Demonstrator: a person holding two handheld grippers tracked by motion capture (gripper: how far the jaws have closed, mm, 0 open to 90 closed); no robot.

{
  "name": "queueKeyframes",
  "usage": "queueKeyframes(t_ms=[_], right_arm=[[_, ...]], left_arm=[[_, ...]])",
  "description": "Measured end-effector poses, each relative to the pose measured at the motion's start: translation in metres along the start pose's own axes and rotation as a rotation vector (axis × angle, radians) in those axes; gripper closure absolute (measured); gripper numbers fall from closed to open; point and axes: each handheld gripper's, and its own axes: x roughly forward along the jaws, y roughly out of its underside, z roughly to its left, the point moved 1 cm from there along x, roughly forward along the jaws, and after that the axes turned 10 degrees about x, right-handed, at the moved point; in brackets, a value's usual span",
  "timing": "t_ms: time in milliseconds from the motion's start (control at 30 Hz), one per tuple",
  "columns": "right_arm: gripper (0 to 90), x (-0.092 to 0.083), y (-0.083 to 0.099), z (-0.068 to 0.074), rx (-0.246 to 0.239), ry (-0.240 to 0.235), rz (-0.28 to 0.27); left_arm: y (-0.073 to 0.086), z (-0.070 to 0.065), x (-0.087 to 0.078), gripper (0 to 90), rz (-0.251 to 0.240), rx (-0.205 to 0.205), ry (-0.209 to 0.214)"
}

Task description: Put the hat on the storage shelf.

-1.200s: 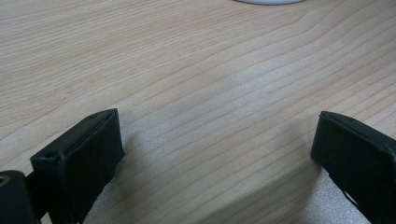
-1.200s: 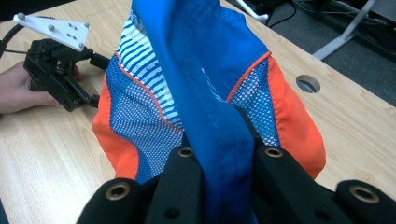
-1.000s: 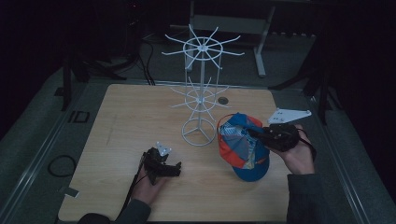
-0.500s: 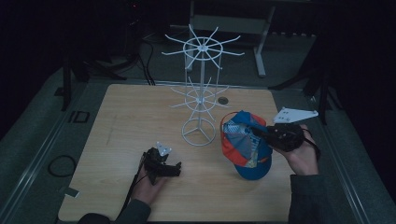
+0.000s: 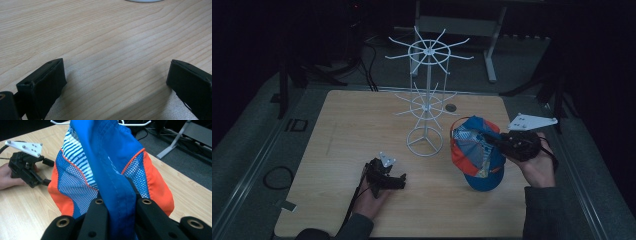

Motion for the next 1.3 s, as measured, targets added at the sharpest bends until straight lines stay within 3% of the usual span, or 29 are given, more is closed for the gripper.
queueKeyframes(t_ms=[1300], right_arm=[[84.6,-0.018,-0.019,0.005,-0.006,-0.001,-0.082]], left_arm=[[0.000,0.000,0.000,2.6,0.001,0.001,-0.001]])
